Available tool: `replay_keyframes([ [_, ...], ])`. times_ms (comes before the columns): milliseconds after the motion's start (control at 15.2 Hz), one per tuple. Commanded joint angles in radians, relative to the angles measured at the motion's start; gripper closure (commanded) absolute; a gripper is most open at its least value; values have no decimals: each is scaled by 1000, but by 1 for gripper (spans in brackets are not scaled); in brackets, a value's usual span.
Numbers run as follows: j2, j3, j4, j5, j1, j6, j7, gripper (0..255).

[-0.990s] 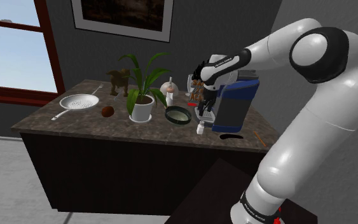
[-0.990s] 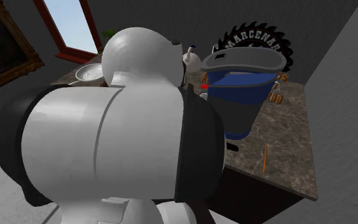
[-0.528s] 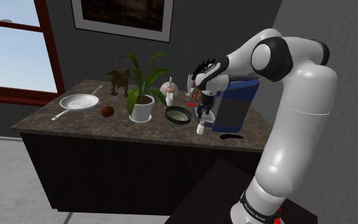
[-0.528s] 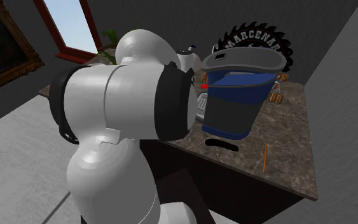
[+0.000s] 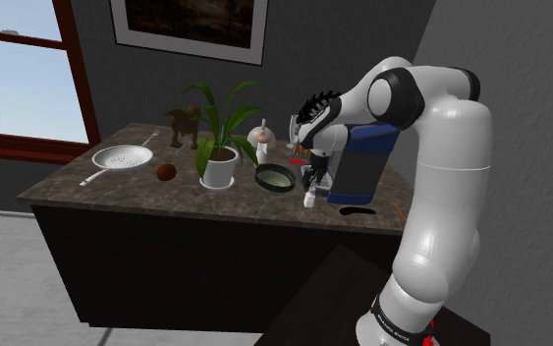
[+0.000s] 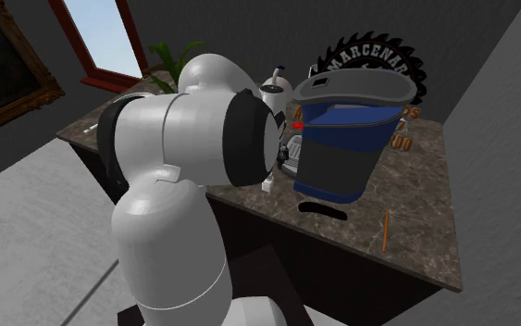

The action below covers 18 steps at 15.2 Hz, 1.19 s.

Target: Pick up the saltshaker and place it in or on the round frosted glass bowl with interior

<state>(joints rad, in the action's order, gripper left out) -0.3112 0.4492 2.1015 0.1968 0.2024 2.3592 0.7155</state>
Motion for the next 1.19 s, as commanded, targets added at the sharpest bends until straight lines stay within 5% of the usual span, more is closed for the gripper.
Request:
replay_keyframes([
  [0, -26, -9, 6, 18, 5, 29, 11, 0],
  [528, -26, -9, 6, 18, 5, 29, 11, 0],
  [594, -26, -9, 6, 18, 5, 29, 11, 255],
  [1122, -26, -9, 6, 18, 6, 29, 11, 255],
])
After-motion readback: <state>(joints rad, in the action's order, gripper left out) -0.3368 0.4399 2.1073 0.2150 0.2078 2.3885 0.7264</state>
